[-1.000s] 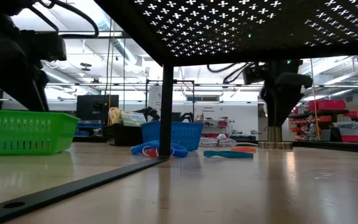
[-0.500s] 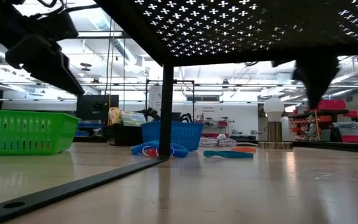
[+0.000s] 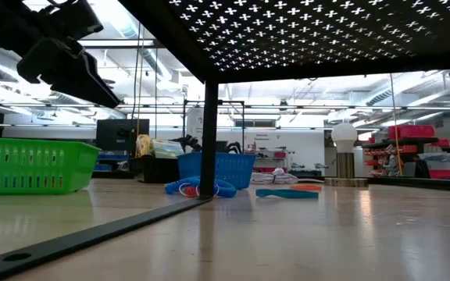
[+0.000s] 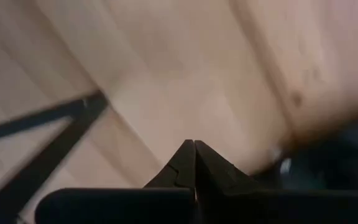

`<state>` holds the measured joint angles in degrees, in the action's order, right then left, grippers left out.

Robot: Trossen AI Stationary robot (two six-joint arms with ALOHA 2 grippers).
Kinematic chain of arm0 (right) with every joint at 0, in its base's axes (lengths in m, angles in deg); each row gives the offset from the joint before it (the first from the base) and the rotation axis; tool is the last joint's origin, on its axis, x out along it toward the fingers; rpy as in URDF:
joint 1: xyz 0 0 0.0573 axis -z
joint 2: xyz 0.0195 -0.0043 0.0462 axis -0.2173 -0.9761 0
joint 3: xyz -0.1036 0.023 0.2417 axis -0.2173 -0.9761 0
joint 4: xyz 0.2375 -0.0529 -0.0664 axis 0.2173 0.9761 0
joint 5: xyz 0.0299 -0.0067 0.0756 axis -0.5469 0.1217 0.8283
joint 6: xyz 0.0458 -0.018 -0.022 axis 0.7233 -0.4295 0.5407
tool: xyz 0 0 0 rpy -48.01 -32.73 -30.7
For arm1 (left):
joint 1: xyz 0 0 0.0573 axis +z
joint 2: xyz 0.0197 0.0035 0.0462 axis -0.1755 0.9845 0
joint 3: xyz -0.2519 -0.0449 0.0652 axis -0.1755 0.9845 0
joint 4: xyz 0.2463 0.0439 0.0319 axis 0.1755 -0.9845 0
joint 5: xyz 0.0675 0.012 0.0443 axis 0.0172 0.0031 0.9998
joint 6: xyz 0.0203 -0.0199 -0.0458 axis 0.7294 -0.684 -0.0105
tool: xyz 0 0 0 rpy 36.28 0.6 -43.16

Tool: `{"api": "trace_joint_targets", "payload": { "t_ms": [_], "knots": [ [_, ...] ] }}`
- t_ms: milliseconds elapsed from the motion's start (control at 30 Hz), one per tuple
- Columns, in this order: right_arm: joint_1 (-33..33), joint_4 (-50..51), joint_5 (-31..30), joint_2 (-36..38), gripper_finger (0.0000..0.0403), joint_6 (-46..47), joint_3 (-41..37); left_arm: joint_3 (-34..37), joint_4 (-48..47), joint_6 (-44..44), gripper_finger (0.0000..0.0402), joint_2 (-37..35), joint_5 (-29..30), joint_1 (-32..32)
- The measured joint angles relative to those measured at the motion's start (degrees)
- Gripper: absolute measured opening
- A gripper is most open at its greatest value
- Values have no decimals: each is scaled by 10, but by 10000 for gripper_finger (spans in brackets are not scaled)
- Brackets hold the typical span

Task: Pick & Place Office Desk Supplies
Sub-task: Adjust the position of the shelf

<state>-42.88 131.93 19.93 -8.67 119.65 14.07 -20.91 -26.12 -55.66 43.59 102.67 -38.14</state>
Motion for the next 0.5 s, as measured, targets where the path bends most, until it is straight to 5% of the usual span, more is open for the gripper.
{"api": "trace_joint_targets", "payload": {
  "t_ms": [233, 500],
  "knots": [
    [-84, -76, 47, -9, 1, 106, 0, 0, 4, 23, 166, 0, 13, 0],
    [-102, -146, 6, -48, 1, 95, 2, 0, 17, 50, 166, 0, 28, 0]
  ]
}}
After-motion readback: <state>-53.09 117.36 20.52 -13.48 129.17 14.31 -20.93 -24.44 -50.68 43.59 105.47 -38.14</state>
